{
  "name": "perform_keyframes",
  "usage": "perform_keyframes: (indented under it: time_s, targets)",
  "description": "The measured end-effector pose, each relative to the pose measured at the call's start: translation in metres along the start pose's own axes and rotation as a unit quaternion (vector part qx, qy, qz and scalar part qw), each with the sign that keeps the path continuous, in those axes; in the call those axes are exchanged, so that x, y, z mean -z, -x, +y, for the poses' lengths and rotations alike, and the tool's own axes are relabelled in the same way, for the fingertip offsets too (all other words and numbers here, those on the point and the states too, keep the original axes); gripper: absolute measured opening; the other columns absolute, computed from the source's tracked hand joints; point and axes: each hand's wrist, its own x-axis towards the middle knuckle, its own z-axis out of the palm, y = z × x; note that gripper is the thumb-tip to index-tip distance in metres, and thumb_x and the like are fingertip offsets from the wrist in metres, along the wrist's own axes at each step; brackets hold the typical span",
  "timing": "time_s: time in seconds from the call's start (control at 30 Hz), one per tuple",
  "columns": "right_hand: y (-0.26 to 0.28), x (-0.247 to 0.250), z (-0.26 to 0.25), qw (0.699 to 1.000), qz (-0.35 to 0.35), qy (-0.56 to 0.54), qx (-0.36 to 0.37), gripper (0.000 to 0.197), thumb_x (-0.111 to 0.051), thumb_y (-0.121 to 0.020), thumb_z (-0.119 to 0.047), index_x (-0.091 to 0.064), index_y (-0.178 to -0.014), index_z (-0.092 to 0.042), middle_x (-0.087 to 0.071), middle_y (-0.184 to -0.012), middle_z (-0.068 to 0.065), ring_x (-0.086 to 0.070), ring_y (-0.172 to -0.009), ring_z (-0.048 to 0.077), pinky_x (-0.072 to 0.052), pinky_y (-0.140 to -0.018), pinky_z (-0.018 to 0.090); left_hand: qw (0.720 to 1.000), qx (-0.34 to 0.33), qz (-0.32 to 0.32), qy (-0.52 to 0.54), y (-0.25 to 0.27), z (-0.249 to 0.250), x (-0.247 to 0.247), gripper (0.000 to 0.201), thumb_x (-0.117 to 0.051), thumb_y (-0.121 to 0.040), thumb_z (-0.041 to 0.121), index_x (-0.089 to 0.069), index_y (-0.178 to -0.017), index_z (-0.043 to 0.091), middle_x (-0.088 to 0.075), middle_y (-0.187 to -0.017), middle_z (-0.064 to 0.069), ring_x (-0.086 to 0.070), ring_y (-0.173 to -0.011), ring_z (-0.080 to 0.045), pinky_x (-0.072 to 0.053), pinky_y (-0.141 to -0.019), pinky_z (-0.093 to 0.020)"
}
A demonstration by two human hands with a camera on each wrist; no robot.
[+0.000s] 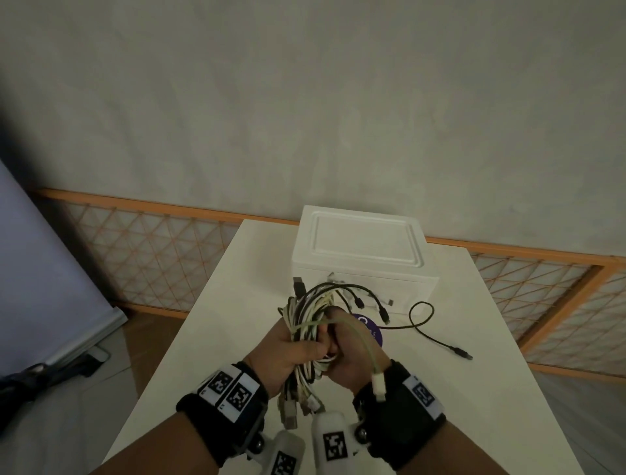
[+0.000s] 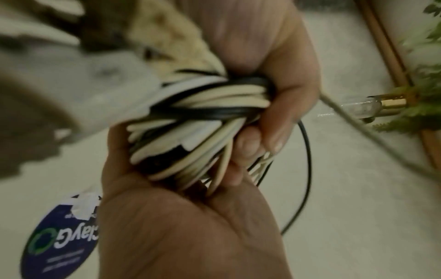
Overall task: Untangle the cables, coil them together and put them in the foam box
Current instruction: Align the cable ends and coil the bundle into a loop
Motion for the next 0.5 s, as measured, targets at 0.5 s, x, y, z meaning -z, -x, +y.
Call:
perform_keyframes:
  time_s: [0.5]
  targets:
    - [-0.021, 0.008, 0.018, 0.945, 0.007, 0.185, 0.268, 0.022, -0.048, -0.092, -0.015, -0.054, -0.072, -0.009, -0.05, -0.061, 0.004, -0.045, -0.054, 0.008, -0.037, -0.055, 0.021, 0.985, 0.057, 0.005, 0.164, 0.001, 0.014, -0.006, 0.045, -0.088, -0.029, 0.019, -0.064, -0.063, 0.003, -0.052, -0.054, -0.011, -0.058, -0.06, -0.023, -0.052, -0.062, -0.03]
